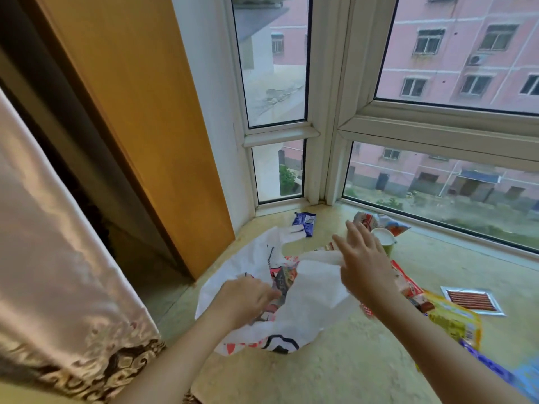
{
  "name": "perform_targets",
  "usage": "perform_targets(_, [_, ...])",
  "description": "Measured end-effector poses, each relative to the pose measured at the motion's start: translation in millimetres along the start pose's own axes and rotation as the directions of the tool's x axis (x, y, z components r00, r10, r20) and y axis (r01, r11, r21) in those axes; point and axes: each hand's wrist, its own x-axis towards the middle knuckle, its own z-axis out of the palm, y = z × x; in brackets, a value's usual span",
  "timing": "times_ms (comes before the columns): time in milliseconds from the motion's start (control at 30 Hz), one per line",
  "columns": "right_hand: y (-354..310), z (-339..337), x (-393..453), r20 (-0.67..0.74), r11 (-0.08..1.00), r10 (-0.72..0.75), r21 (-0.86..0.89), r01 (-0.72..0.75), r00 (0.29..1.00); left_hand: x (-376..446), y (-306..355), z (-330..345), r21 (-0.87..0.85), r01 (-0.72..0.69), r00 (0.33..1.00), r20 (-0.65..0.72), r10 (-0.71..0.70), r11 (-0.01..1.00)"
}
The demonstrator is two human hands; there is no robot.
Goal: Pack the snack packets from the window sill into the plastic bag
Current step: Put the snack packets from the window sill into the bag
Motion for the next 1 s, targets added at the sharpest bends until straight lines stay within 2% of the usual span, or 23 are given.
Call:
perform_targets(67, [-13.1, 4.8, -2.7, -0.024, 0.990, -0.141, 0.006, 0.141, 0.990, 15.9, -3.1, 9.9, 0.137, -0.040, 0.998, -0.036, 0.045, 0.990])
perform_targets(100, [-22.1, 9.4, -6.2, -0.028, 0.968, -0.249, 0.008, 0.250, 0.968, 23.3, -5.5, 17.6, 0.231, -0.071, 0.997, -0.006, 0.075, 0.970])
perform_targets(200, [-47.1, 36.0, -17.6, 0.048, 0.867, -0.495, -0.032, 0.497, 0.867, 40.2, -14.8, 36.1, 0.391, -0.125, 0.992, 0.072, 0.105, 0.912])
perform_targets(300, [-51.5, 66.9, -27.0, 0.294, 0.839, -0.479, -0.124, 0.530, 0.827, 46.5, -33.6, 48.8, 0.523, -0.129, 0.984, 0.174, 0.042, 0.842])
perform_targets(400, [-33.6, 85.8, -29.5, 0.437, 0.831, -0.362, -0.248, 0.497, 0.824, 37.3, -62.1, 57.8, 0.741, -0.053, 0.955, 0.235, -0.184, 0.669])
perform_targets(467, [-18.5, 91.7, -30.6, 0.496, 0.831, -0.258, -0.324, 0.452, 0.829, 28.7, -81.6, 61.7, 0.798, 0.038, 0.928, 0.195, -0.317, 0.602])
perform_targets(533, [-7.6, 96.2, -30.2, 0.501, 0.838, -0.202, -0.357, 0.413, 0.842, 24.8, -92.7, 62.9, 0.772, 0.095, 0.926, 0.163, -0.339, 0.629])
perform_targets(667, [-15.7, 93.9, -24.8, 0.458, 0.874, -0.204, -0.314, 0.372, 0.865, 33.2, -76.7, 55.8, 0.588, 0.123, 0.977, 0.069, -0.201, 0.799])
perform_targets(767, [-33.0, 78.3, -20.5, 0.337, 0.874, -0.351, -0.217, 0.435, 0.874, 44.3, -55.6, 53.4, 0.411, 0.095, 0.994, 0.007, -0.107, 0.907])
perform_targets(833, [-53.2, 76.4, -15.7, 0.216, 0.826, -0.520, -0.118, 0.551, 0.827, 51.9, -48.4, 54.5, 0.381, 0.060, 0.998, 0.001, -0.065, 0.923])
perform_targets(867, [-65.0, 77.5, -12.5, 0.203, 0.794, -0.577, -0.088, 0.602, 0.791, 55.9, -47.2, 56.1, 0.390, 0.049, 0.999, -0.003, -0.051, 0.920])
perform_targets(933, [-82.2, 96.9, -8.0, 0.249, 0.758, -0.609, -0.098, 0.645, 0.753, 61.1, -50.0, 62.4, 0.412, 0.035, 0.999, 0.003, -0.039, 0.910])
perform_targets(1000, [-81.1, 125.9, -9.4, 0.384, 0.785, -0.525, -0.124, 0.606, 0.759, 62.0, -60.7, 73.5, 0.423, 0.021, 0.998, 0.039, -0.041, 0.906])
